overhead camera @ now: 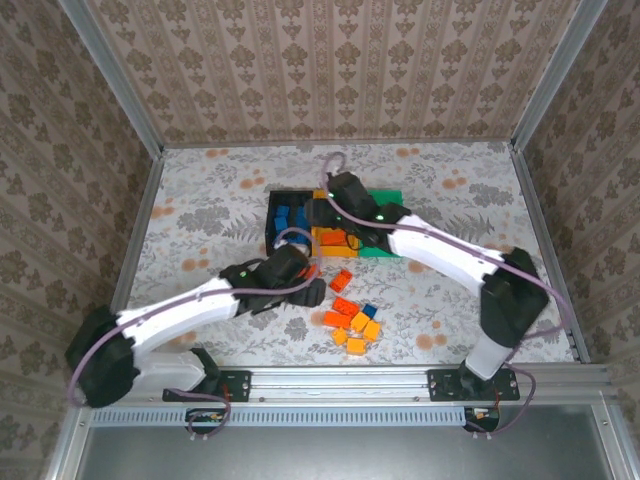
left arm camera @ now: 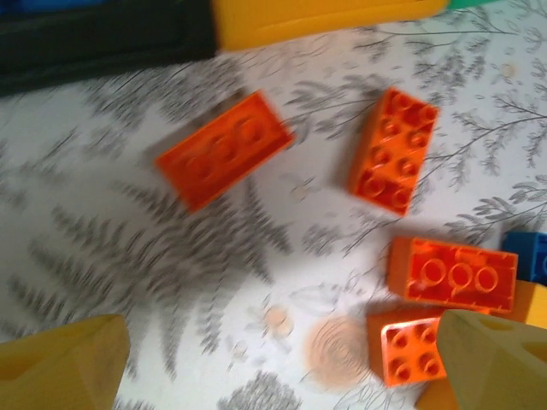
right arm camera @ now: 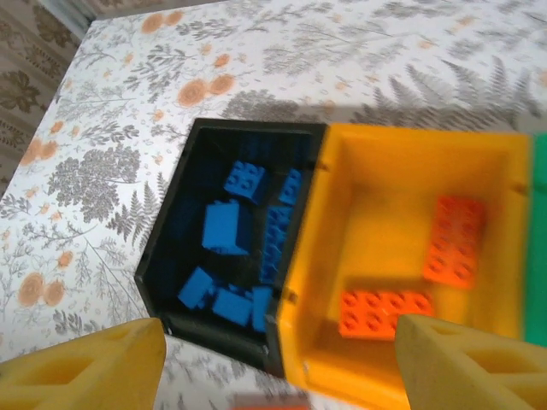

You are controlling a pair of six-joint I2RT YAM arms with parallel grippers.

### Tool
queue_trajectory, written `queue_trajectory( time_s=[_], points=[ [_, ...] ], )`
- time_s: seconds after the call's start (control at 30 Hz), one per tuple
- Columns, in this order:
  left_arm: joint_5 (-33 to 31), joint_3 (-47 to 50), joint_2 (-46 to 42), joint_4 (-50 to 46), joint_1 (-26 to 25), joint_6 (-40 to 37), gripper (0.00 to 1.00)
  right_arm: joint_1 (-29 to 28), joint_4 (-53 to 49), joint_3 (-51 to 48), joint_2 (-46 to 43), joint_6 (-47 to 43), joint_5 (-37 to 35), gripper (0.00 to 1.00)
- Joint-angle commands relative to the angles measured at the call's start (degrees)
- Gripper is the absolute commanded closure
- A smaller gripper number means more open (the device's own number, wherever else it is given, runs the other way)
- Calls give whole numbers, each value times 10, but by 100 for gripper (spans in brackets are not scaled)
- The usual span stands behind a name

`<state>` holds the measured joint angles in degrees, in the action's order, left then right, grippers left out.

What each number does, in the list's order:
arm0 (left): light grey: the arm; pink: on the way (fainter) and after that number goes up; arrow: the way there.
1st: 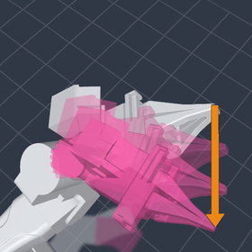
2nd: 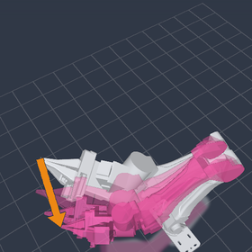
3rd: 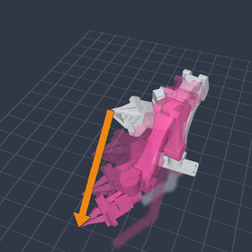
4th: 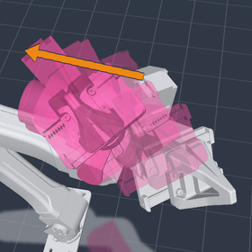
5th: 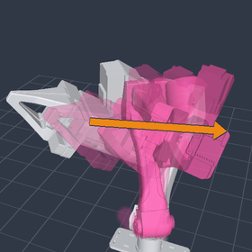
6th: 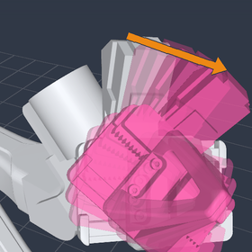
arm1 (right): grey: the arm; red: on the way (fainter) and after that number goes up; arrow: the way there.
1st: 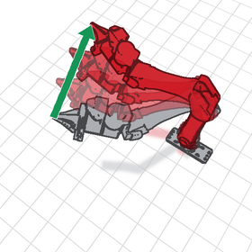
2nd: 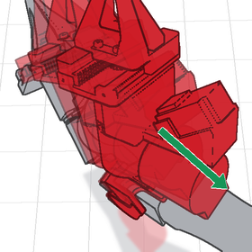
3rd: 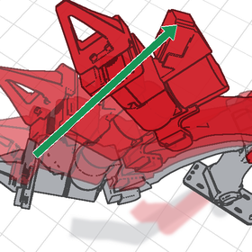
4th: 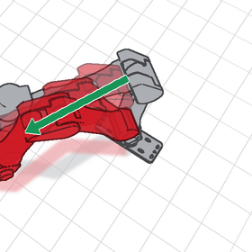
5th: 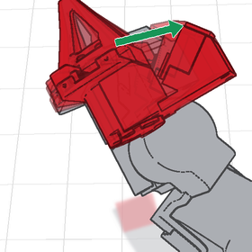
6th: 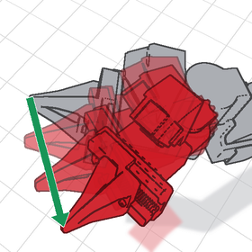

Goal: Sort the legos into containers by color

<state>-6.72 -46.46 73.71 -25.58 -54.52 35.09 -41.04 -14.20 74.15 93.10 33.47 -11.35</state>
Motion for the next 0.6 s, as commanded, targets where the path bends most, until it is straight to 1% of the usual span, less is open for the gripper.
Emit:
queue_trajectory(
  time_s=[0.0,0.07,0.1,0.27,0.4,0.57],
  points=[
    [14,-73,83,-2,-7,-76,10,19,14,-104,-80,45,-18,27],
    [13,-116,132,-20,-8,-91,14,27,15,-162,-129,54,-23,27],
    [7,-133,155,-28,-11,-98,15,31,12,-188,-170,56,-27,27],
    [-27,-199,247,-58,-31,-130,21,49,-17,-280,-296,66,-44,26],
    [-27,-235,296,-66,-35,-136,25,64,-44,-315,-372,68,-51,25],
    [-30,-270,345,-80,-36,-142,30,74,-72,-329,-434,66,-60,24]
  ],
)
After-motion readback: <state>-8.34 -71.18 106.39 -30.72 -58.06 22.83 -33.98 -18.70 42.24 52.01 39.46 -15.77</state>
